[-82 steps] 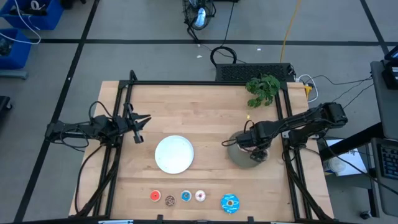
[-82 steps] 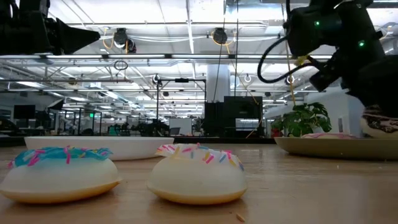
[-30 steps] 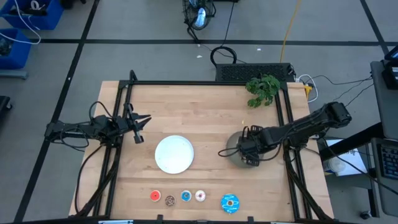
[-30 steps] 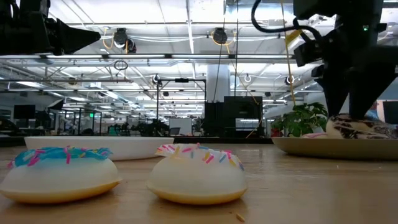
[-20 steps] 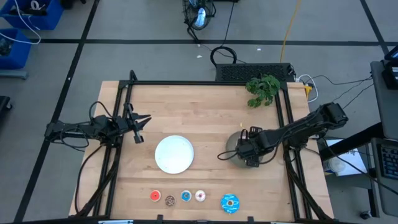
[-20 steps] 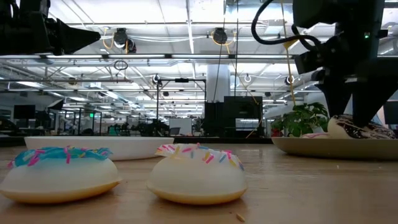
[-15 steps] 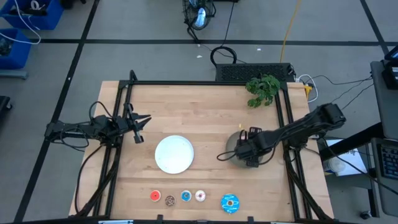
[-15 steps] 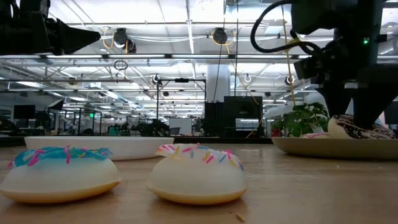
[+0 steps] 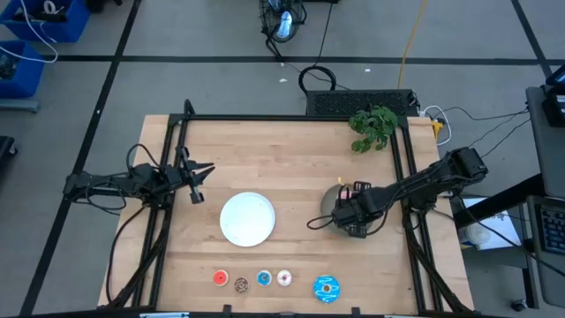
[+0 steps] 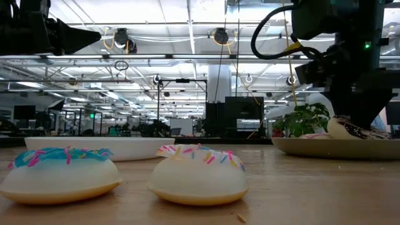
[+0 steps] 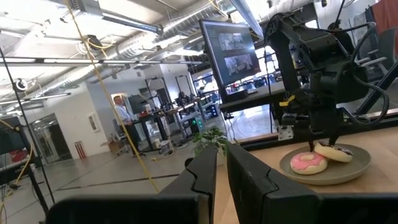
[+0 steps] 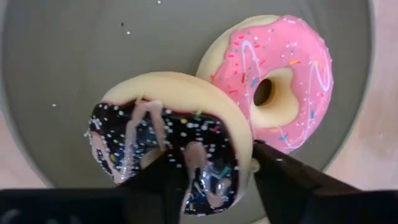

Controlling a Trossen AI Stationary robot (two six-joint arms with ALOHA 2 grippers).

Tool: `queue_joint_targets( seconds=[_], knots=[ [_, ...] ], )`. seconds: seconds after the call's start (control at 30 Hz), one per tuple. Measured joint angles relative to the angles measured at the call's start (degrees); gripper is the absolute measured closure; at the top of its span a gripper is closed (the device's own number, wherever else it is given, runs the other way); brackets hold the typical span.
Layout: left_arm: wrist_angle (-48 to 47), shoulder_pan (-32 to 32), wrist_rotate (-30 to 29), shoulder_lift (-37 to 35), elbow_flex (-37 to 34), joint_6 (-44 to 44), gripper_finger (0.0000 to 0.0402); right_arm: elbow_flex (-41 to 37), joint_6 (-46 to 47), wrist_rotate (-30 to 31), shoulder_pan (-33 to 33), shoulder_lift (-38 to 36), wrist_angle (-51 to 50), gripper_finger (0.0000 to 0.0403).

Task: Pick & Place donuts
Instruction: Put the big black donut on the gray plate

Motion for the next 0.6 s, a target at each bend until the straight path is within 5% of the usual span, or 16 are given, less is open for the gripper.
queue_joint_targets(
  seconds=[0.3,0.5,0.6],
  knots=[
    [0.0,0.0,0.0,0.0,0.0,0.0,0.0355,1.6,0.1,-6.4,0.0,-0.3,-2.1,0.0362],
    [0.0,0.0,0.0,0.0,0.0,0.0,0.0355,6.4,0.1,-8.1,0.0,-0.3,-7.1,0.0378],
    [0.0,0.0,0.0,0.0,0.0,0.0,0.0355,7.1,0.2,-13.4,0.0,-0.3,-7.7,0.0373]
  ],
)
